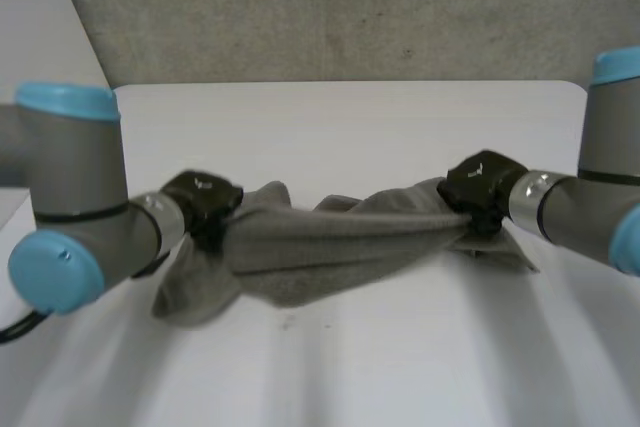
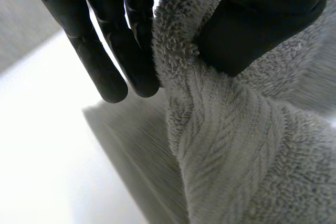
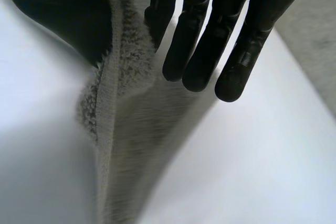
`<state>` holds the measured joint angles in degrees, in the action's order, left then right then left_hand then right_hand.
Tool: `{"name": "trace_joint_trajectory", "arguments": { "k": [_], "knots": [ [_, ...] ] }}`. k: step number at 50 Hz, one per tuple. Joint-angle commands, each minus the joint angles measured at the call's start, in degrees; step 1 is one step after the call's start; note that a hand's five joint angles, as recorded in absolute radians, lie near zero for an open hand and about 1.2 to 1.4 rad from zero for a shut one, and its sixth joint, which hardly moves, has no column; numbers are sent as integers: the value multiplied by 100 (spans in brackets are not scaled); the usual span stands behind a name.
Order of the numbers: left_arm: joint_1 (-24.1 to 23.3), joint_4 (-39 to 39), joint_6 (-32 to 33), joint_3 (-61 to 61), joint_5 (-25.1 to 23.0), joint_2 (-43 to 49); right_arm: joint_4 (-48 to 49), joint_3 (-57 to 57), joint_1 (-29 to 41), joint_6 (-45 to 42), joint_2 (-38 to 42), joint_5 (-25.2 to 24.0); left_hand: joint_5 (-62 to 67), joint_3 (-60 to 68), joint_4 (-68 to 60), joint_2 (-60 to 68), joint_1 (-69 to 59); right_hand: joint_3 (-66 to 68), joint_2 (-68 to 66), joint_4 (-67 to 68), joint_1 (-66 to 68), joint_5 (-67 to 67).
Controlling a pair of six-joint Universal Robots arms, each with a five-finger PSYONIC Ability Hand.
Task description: Fold the towel.
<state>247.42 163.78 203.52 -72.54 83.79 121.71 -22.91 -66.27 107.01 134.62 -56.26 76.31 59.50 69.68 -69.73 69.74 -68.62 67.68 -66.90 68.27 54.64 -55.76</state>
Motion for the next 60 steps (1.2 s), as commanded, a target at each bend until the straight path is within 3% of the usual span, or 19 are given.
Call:
{"name": "trace_joint_trajectory", "arguments": {
  "k": [1, 2, 4, 5, 7, 10, 18, 26, 31, 36, 38, 40, 47, 50, 55, 60],
  "knots": [
    [26, 958, 144, 1792, 15, 231, 1844, 1948, 284, 178, 441, 717, 1050, 1032, -1027, 1026, -1138, 1232, -1310, 1173, 2536, -1424],
    [26, 963, 144, 1796, 15, 231, 1851, 1951, 285, 179, 440, 719, 1050, 1032, -1027, 1026, -1138, 1232, -1310, 1173, 2536, -1424],
    [35, 2222, 153, 2120, 15, 108, 3679, 1979, 303, 590, -5, 955, 1050, 1032, -1027, 1026, -1138, 1232, -1310, 1173, 2536, -1424],
    [35, 2228, 153, 2121, 15, 108, 3688, 1978, 303, 592, -8, 956, 1050, 1032, -1027, 1026, -1138, 1232, -1310, 1173, 2536, -1424],
    [78, 3462, 127, 1990, 23, -268, 5342, 1480, 277, 1012, -568, 1000, 1050, 1032, -1027, 1026, -1138, 1232, -1310, 1173, 2536, -1424],
    [140, 3872, 109, 1822, 32, -525, 5683, 1196, 285, 1084, -764, 982, 1050, 1032, -1027, 1026, -1138, 1232, -1310, 1173, 2536, -1424],
    [290, 3459, 65, 1040, -205, -868, 4286, 431, 347, 1032, -834, 675, 1050, 1032, -1027, 1026, -1138, 1232, -1310, 1173, 2536, -1424],
    [421, 2537, 100, -776, -1039, -842, 2066, -569, 365, 804, -501, 429, 1050, 1032, -1027, 1026, -1138, 1232, -1310, 1173, 2536, -1424],
    [474, 2308, 179, -1455, -1093, -597, 1317, -1036, 365, 663, -237, 420, 1050, 1032, -1027, 1026, -1138, 1232, -1310, 1173, 2536, -1424],
    [483, 1931, 521, -1562, -1075, -245, 1157, -1326, 303, 680, -140, 411, 1050, 1032, -1027, 1026, -1138, 1232, -1310, 1173, 2536, -1424],
    [501, 1815, 645, -1544, -1066, -200, 1174, -1388, 285, 724, -140, 411, 481, 463, -458, 456, -569, 1232, -1310, 1173, 2536, -1424],
    [501, 1649, 794, -1527, -1057, -183, 1227, -1511, 277, 750, -184, 359, -1311, -1329, 1334, -1335, 1223, 1232, -1310, 1173, 2536, -1424],
    [395, 1613, 768, -1518, -1031, -191, 1394, -1740, 285, 1137, -360, 147, -2547, -2565, 2570, -2572, 2459, 1232, -1310, 1173, 2536, -1424],
    [307, 1613, 715, -1544, -917, -209, 1526, -1872, 277, 1480, -527, 103, -2648, -2666, 2671, -2673, 2560, 1232, -1310, 1173, 2536, -1424],
    [123, 1631, 645, -1606, -337, -218, 1772, -2056, 224, 1805, -694, 86, -2615, -2633, 2638, -2639, 2526, 1232, -1310, 1173, 2536, -1424],
    [70, 1753, 636, -1764, 637, -340, 1895, -2249, 74, 1823, -755, 86, -2598, -2616, 2621, -2622, 2510, 1232, -1310, 1173, 2536, -1424]
  ]
}}
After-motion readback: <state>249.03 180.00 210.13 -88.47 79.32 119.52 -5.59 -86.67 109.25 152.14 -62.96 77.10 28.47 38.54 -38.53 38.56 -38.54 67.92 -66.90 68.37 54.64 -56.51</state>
